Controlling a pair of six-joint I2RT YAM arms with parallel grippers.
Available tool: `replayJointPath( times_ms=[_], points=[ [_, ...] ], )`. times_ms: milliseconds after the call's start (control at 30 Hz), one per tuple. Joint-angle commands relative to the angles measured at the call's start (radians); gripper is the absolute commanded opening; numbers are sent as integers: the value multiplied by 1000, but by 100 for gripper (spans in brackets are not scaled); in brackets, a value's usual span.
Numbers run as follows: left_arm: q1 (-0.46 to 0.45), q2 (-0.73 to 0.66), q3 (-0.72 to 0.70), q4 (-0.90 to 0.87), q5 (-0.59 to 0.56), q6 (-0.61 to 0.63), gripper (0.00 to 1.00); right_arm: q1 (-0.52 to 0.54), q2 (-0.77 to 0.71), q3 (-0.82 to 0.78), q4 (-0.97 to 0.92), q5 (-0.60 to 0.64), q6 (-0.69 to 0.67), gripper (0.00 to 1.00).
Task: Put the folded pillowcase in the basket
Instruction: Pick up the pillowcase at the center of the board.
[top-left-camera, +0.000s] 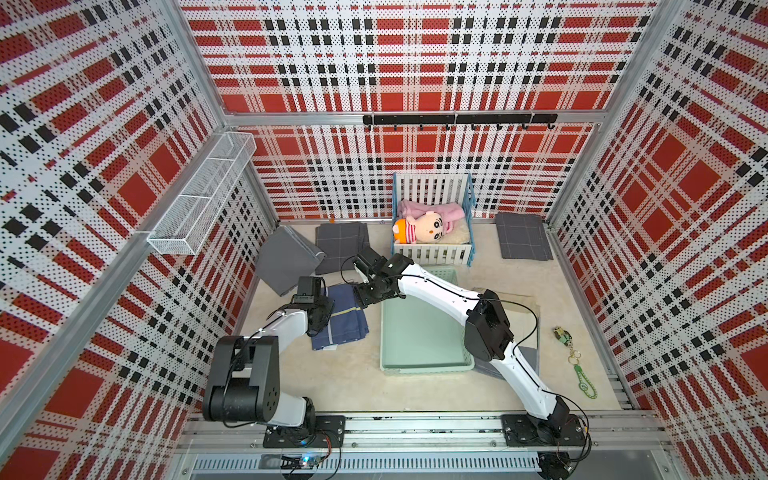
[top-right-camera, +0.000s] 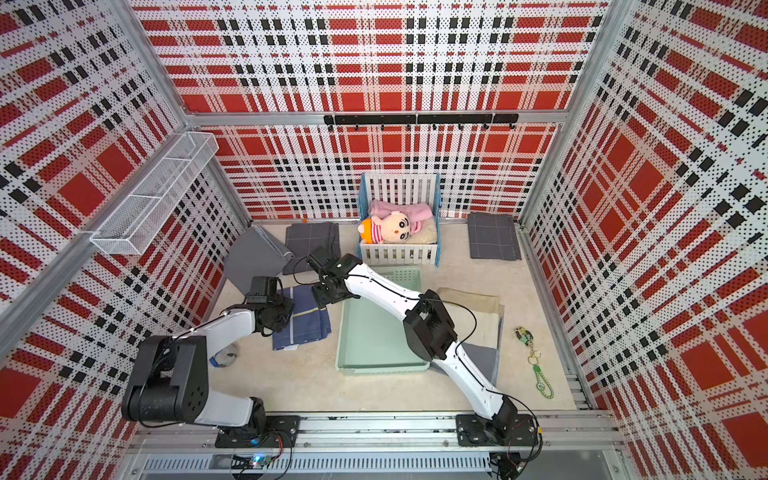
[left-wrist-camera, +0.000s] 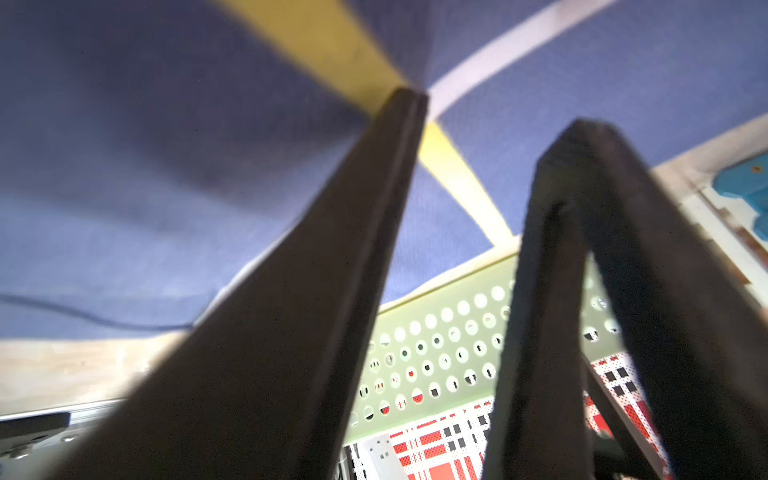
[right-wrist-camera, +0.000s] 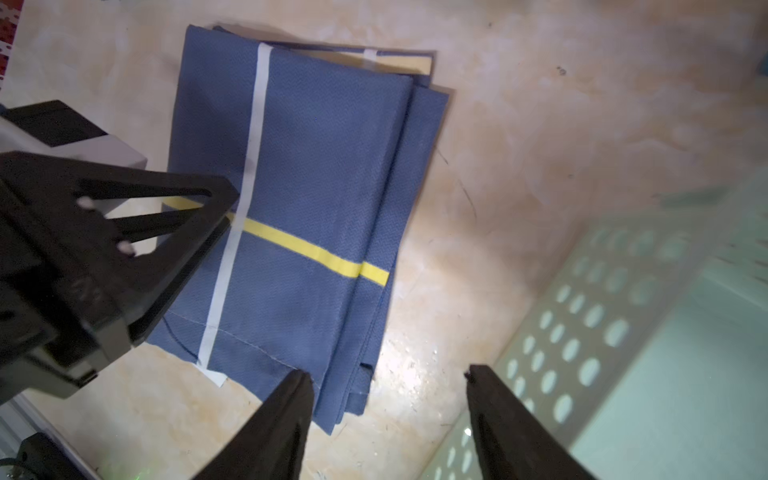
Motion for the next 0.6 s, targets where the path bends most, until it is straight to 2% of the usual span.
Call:
replayJointPath(
  times_ms=[0, 167, 367, 567],
  points=[
    [-8, -70, 5, -17, -41, -10, 35, 13, 28, 9, -23, -13, 29, 66],
    [20, -118, 28, -41, -54, 69, 36, 30, 64, 16, -23, -41, 36, 67],
    [72, -67, 67, -52, -29, 157, 38, 39, 108, 10, -56, -55, 48, 73],
    [127, 2, 121, -90, -72, 257, 42, 46, 130, -6, -56, -75, 57, 74]
  ],
)
